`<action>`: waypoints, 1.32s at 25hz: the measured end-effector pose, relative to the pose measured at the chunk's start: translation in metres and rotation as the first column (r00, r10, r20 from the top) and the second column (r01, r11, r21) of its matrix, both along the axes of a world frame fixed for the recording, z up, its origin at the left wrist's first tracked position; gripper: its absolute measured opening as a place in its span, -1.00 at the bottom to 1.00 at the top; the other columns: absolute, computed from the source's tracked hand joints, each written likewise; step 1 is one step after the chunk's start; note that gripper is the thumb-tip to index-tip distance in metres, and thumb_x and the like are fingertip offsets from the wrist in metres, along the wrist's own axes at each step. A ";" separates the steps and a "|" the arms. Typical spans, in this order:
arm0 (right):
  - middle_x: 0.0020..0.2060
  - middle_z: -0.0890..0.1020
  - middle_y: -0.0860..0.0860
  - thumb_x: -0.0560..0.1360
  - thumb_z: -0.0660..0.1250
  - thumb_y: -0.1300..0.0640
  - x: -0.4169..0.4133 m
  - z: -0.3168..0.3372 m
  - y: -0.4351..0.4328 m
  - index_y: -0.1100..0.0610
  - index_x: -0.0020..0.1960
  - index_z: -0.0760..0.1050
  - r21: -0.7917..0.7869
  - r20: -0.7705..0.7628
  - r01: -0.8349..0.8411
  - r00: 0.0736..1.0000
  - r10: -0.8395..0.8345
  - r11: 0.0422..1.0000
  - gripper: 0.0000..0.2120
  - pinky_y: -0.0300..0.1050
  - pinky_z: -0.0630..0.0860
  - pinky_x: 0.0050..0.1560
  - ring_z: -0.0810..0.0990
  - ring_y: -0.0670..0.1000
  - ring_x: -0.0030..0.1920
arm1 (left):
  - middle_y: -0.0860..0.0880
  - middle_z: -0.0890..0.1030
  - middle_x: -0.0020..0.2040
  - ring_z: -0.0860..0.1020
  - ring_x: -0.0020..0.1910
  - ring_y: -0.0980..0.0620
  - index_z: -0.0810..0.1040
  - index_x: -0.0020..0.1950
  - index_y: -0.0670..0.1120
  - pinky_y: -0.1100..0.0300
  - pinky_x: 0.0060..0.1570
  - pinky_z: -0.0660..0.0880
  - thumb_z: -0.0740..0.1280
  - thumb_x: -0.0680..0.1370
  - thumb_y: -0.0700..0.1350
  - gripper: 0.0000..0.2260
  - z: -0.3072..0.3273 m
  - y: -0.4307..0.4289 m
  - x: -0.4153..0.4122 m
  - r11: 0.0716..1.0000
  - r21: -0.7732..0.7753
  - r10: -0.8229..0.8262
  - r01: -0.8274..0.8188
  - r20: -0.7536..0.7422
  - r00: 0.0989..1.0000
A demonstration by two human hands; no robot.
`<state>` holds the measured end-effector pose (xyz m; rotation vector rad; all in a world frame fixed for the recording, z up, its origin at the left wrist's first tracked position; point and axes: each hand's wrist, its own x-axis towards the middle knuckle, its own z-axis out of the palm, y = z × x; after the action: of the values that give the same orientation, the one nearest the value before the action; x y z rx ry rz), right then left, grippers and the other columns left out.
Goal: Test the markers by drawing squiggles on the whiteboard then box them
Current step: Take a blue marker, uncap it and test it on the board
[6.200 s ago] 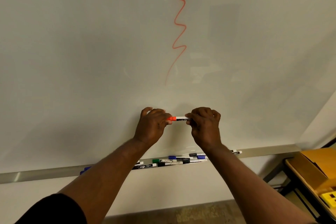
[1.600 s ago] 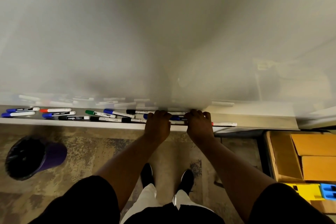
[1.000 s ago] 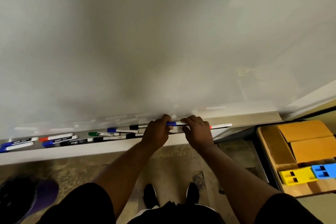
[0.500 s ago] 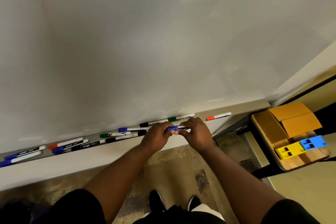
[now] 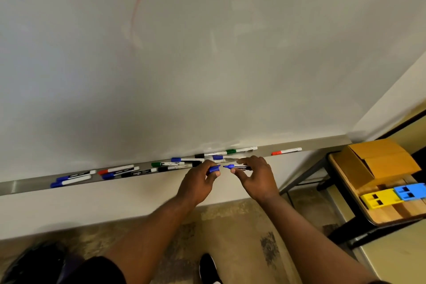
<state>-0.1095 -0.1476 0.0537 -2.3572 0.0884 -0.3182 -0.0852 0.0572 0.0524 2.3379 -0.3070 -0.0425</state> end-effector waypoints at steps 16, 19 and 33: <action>-0.20 0.66 -0.16 0.50 0.44 0.20 0.012 0.210 0.099 -0.09 -0.07 0.61 0.447 0.428 -0.088 0.895 -0.127 0.890 -0.82 -0.28 0.45 -0.21 0.57 -0.09 -0.22 | 0.02 0.33 0.52 0.10 0.57 0.06 0.62 0.18 0.03 -0.21 0.50 0.04 0.39 0.55 0.08 -0.75 0.275 0.141 0.092 0.989 0.098 -0.024 -0.109 0.840 0.541; -0.22 0.66 -0.16 0.50 0.46 0.17 0.032 0.268 0.130 -0.10 -0.08 0.63 0.471 0.528 -0.095 0.827 -0.194 0.877 -0.84 -0.28 0.45 -0.25 0.58 -0.11 -0.25 | 0.02 0.34 0.52 0.10 0.57 0.05 0.62 0.20 0.04 -0.21 0.50 0.01 0.38 0.56 0.09 -0.75 0.354 0.176 0.120 0.988 0.110 -0.057 -0.111 0.914 0.401; -0.23 0.65 -0.08 0.46 0.42 0.19 0.096 0.455 0.235 0.04 0.03 0.66 0.172 0.874 0.152 0.432 -0.222 0.973 -0.83 -0.12 0.52 -0.19 0.58 -0.05 -0.27 | 0.02 0.45 0.44 0.22 0.54 -0.07 0.60 0.29 0.05 -0.23 0.49 0.05 0.31 0.60 0.14 -0.68 0.489 0.254 0.198 0.958 0.151 -0.163 -0.243 0.986 -0.028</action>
<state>-0.0138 0.0874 0.5091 -1.8050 -0.1523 -1.6179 0.1130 0.3108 0.5418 2.1231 -0.9967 1.9522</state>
